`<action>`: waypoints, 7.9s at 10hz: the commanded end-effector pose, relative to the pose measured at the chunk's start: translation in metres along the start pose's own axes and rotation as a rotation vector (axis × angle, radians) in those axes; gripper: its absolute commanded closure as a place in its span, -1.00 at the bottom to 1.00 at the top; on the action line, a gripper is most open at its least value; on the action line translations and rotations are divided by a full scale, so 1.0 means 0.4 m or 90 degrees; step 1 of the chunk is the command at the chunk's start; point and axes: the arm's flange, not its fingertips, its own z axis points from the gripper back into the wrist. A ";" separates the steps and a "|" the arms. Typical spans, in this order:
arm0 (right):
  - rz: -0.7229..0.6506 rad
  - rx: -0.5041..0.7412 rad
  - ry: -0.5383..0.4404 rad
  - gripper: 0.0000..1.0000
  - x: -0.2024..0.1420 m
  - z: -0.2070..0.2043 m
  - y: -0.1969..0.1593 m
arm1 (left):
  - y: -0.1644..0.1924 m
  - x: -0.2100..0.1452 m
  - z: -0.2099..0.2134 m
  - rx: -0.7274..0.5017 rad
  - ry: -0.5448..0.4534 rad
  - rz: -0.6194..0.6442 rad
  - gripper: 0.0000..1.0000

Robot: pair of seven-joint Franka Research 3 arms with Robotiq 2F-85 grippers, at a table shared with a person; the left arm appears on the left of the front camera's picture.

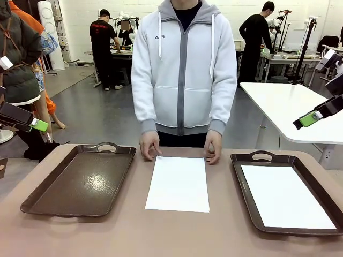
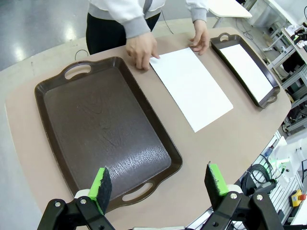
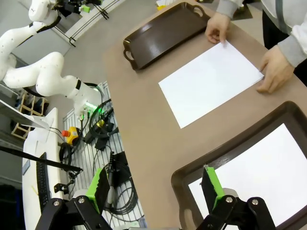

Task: Sort the A4 documents.
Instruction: Receive the A4 Paper.

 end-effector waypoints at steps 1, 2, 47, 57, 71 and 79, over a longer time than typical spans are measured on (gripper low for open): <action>0.009 0.006 -0.005 -1.00 -0.001 -0.001 0.004 | 0.003 -0.001 0.000 -0.012 -0.004 -0.004 -1.00; 0.009 0.006 -0.005 -1.00 -0.001 -0.001 0.004 | 0.003 -0.001 0.000 -0.012 -0.004 -0.004 -1.00; -0.136 0.133 -0.032 -1.00 0.038 -0.119 -0.138 | 0.003 -0.001 0.000 -0.012 -0.004 -0.004 -1.00; -0.510 0.240 -0.226 -1.00 0.140 -0.471 -0.300 | 0.003 -0.001 0.000 -0.012 -0.004 -0.004 -1.00; -0.642 0.411 -0.168 -1.00 0.232 -0.768 -0.359 | 0.003 -0.001 0.000 -0.012 -0.004 -0.004 -1.00; -0.628 0.382 -0.181 0.39 0.214 -0.733 -0.369 | 0.003 -0.001 0.000 -0.012 -0.004 -0.004 -1.00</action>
